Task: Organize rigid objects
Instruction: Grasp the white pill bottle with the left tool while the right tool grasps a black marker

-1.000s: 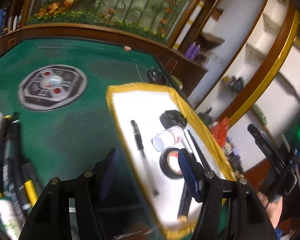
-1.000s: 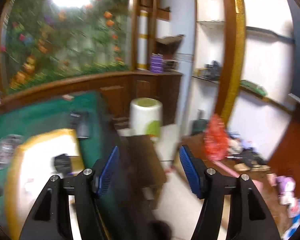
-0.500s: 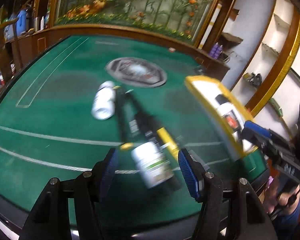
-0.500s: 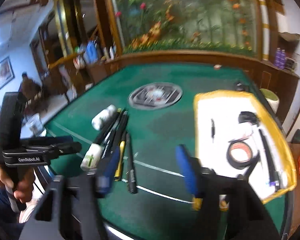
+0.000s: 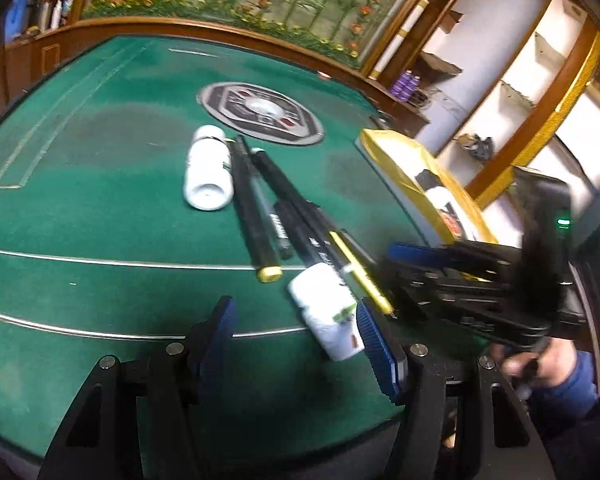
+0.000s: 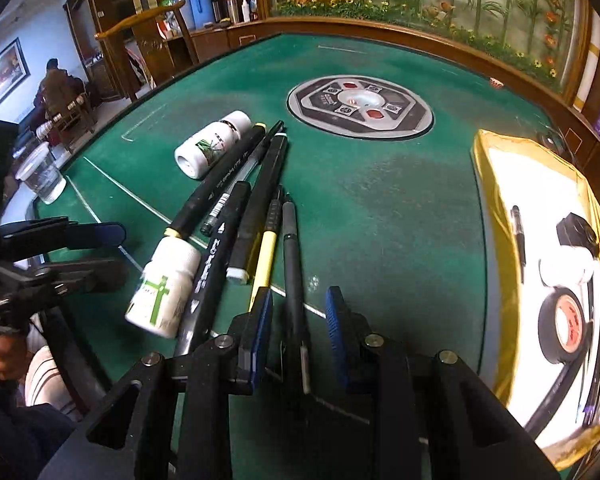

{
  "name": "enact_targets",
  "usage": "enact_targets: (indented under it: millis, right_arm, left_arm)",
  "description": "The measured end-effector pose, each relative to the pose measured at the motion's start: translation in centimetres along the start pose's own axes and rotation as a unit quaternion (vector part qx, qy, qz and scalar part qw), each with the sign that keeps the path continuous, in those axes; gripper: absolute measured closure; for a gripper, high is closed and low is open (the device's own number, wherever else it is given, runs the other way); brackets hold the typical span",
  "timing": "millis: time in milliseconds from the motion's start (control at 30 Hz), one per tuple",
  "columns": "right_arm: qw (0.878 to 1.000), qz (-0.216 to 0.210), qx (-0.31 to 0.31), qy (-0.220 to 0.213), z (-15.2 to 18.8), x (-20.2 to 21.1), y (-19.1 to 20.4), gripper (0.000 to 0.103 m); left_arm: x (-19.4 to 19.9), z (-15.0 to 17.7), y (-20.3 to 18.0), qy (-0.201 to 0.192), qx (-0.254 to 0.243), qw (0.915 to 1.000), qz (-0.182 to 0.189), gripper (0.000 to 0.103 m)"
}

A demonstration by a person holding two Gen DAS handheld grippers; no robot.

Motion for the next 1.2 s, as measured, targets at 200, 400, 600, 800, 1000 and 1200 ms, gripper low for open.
enact_targets:
  millis: [200,400,600,800,1000,1200]
  right_arm:
    - [0.999,0.027,0.013,0.017,-0.2,-1.3,-0.2,0.091]
    - [0.999,0.034,-0.024,0.003,2.9,0.7,-1.9,0.094]
    - [0.999,0.034,-0.028,-0.023,4.9,2.0,-2.1,0.094]
    - [0.998,0.016,-0.037,-0.044,5.6,2.1,-2.5,0.094]
    - [0.997,-0.003,-0.052,-0.051,5.8,2.3,-2.9,0.093]
    - [0.998,-0.009,-0.050,-0.047,5.4,2.0,-2.9,0.093]
  left_arm:
    - [-0.9,0.7,-1.8,0.026,-0.033,0.9989,-0.020,0.038]
    - [-2.1,1.0,-2.3,0.035,0.007,0.9990,-0.026,0.038]
    - [-3.3,0.2,-3.3,0.016,0.031,0.9955,-0.088,0.038]
    - [-3.3,0.1,-2.8,0.007,0.044,0.9934,-0.105,0.066]
    - [-3.6,-0.2,-2.9,0.013,0.019,0.9940,-0.107,0.061]
    - [-3.3,0.6,-3.2,-0.011,0.005,0.9932,-0.116,0.067]
Point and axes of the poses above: each gripper's, at about its wrist camera, not at the fingertips, and x roughly against the way its jaws point, y to its left, z to its underside, the point moved 1 cm from there along -x, roughly the way its jaws point, and after that the axes turned 9 degrees about x, right-handed, at the moved point
